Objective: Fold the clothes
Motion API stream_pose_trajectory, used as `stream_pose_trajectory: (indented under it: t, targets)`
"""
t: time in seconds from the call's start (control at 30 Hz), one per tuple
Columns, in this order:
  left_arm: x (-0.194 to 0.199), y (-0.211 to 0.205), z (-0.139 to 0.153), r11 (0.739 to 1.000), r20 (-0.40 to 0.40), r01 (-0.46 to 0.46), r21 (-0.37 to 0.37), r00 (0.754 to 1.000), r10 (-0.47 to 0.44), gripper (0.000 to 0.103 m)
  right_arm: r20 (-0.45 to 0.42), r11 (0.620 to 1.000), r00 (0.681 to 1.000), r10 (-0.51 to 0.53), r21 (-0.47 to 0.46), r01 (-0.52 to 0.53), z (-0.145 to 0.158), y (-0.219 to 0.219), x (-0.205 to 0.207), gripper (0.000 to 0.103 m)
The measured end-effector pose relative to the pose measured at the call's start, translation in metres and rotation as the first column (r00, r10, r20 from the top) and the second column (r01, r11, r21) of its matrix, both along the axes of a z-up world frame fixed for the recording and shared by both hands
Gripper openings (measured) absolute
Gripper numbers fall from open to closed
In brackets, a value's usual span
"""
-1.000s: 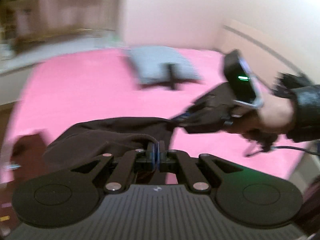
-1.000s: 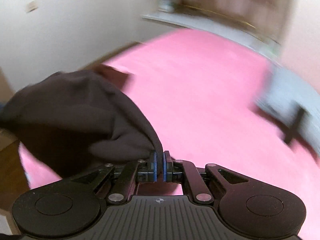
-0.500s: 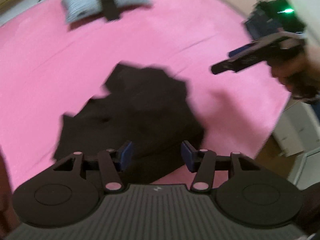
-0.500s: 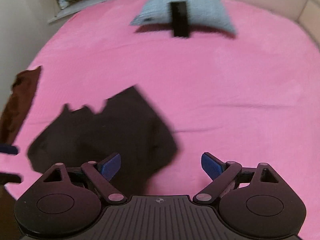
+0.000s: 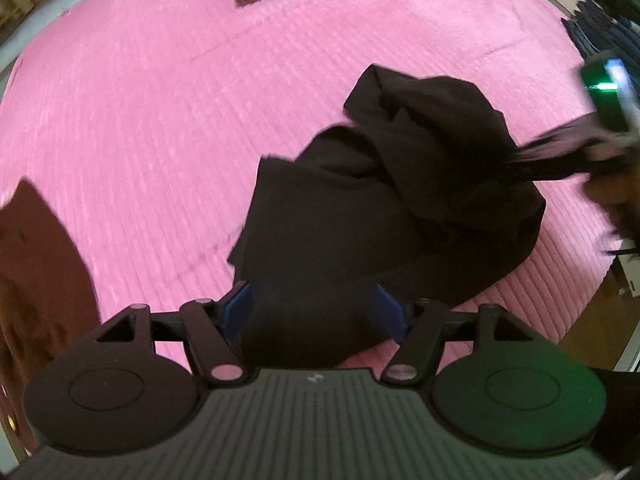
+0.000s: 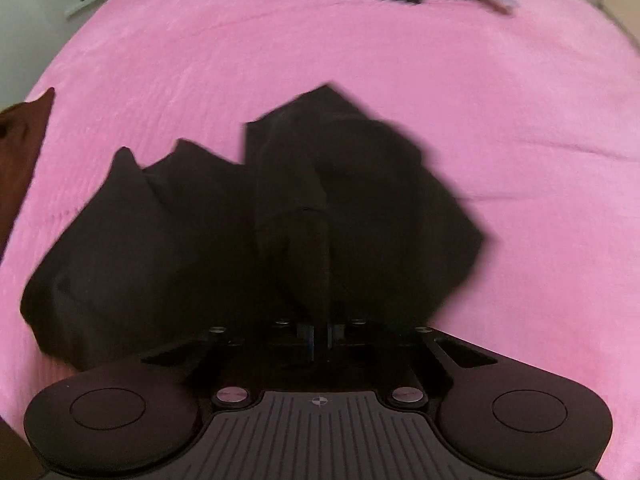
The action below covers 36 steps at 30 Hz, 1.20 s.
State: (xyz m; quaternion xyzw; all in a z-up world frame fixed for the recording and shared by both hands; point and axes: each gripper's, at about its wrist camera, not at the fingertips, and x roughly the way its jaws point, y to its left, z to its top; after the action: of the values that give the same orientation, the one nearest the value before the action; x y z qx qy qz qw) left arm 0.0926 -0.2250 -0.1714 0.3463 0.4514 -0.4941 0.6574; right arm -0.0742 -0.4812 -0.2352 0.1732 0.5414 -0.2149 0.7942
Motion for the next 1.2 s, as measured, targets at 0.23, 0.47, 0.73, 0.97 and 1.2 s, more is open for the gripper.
stream_pose_trajectory:
  t: [0.23, 0.47, 0.73, 0.97, 1.2]
  targets:
    - [-0.005, -0.070, 0.014, 0.963, 0.076, 0.242, -0.123, 0.969, -0.234, 0.066, -0.048, 0.963, 0.971, -0.236, -0.148, 0.227, 0.093, -0.039, -0.160, 0.003]
    - [-0.056, -0.169, -0.009, 0.809, 0.200, 0.580, -0.095, 0.807, -0.556, 0.068, -0.069, 0.915, 0.918, -0.391, -0.134, 0.380, 0.085, -0.067, -0.252, 0.002]
    - [-0.120, -0.199, -0.090, 0.472, 0.373, 0.846, 0.248, 0.366, -0.852, 0.067, -0.061, 0.956, 0.955, -0.290, -0.050, 0.288, 0.064, -0.121, -0.288, 0.002]
    - [-0.128, -0.231, -0.100, 0.542, 0.344, 0.804, 0.244, 0.451, -0.823, 0.019, -0.018, 0.978, 0.978, -0.210, 0.009, 0.210, 0.047, -0.169, -0.295, 0.002]
    - [-0.112, -0.232, -0.025, 0.699, 0.413, 0.710, 0.084, 0.614, -0.673, 0.000, 0.100, 0.972, 0.972, -0.212, -0.082, 0.221, 0.091, -0.160, -0.291, 0.002]
